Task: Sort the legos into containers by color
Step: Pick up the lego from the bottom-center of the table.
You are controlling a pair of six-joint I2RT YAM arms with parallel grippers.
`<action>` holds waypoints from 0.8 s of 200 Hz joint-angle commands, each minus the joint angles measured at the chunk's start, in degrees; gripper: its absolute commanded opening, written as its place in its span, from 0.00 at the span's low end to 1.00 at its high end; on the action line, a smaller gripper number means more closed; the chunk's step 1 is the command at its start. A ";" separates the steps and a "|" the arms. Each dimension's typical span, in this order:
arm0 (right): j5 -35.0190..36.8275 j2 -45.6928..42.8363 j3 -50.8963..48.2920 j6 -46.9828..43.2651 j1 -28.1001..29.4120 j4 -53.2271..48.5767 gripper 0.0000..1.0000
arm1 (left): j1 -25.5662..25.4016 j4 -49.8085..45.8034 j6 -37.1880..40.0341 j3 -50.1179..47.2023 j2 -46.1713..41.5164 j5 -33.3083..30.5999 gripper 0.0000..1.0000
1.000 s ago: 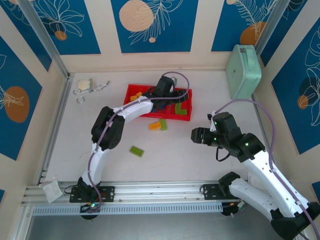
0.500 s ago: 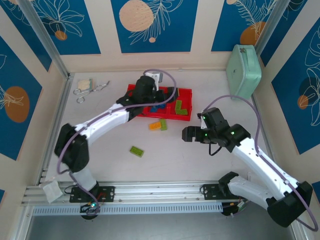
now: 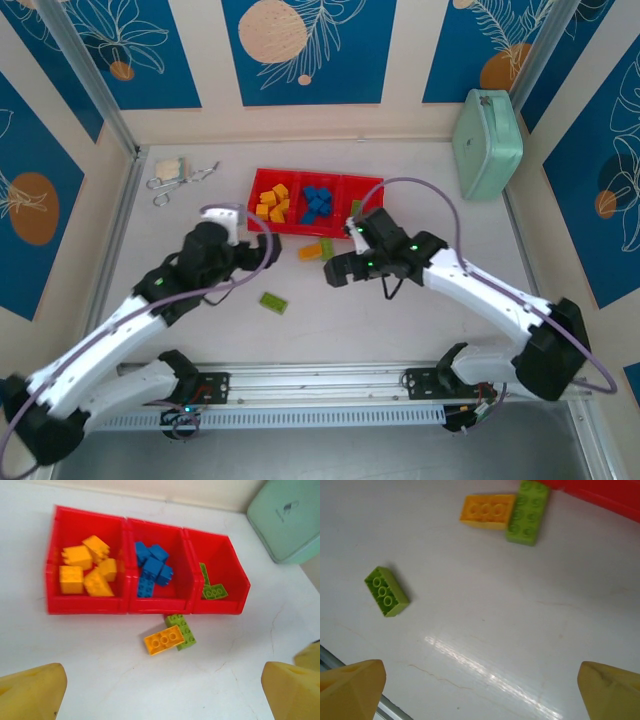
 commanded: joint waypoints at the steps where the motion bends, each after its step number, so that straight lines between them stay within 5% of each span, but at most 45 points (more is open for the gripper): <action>1: 1.21 5.79 4.76 -4.85 3.55 2.55 0.99 | 0.39 -13.67 -1.90 -0.69 -9.80 -6.03 0.99; 82: 0.69 32.17 23.35 -13.17 15.24 0.16 0.97 | 0.39 -37.03 -10.35 1.73 -36.57 -12.81 1.00; 160: 7.82 47.83 34.88 -16.32 22.32 -9.85 0.89 | 0.33 -41.36 -1.84 6.69 -36.93 -10.18 0.99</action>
